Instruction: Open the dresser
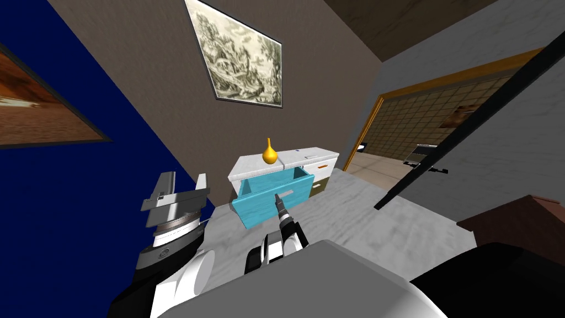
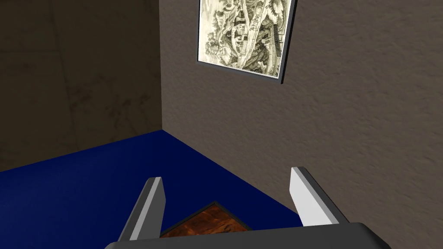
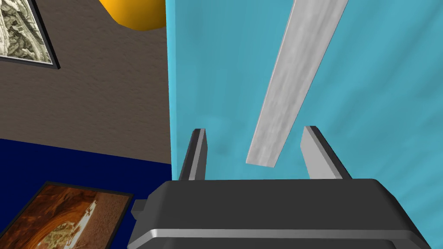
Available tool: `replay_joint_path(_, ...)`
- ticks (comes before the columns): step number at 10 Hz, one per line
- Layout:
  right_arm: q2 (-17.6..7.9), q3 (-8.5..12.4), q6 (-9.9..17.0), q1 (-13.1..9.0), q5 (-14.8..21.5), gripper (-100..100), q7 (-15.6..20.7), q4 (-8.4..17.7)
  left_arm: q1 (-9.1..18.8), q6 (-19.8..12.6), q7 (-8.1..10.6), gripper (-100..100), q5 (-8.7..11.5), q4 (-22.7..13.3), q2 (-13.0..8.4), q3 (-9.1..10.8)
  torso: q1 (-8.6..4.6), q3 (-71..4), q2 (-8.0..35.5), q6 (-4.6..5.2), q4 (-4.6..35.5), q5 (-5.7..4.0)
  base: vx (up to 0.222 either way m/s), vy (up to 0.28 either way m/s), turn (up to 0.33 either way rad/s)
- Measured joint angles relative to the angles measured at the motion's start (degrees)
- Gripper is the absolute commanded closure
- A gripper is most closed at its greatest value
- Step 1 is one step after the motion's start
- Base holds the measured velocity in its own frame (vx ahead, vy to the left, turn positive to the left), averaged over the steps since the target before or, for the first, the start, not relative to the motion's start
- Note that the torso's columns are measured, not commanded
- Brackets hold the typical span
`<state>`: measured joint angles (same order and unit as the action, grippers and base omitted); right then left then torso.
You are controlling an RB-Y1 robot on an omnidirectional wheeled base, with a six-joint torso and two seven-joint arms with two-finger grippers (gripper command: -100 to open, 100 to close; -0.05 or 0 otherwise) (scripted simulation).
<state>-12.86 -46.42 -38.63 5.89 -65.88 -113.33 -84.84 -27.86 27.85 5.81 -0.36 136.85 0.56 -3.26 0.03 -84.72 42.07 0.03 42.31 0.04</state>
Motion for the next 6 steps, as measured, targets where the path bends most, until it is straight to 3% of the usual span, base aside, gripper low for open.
replay_joint_path(6,5.7,4.2,9.5,-1.5,-3.5,-100,9.1,-2.9,0.0,0.0,0.00,0,0.0,0.0,0.0,0.00,-0.04,0.2,0.3,-0.03,0.0,-0.04,-0.029,-0.022,-0.083)
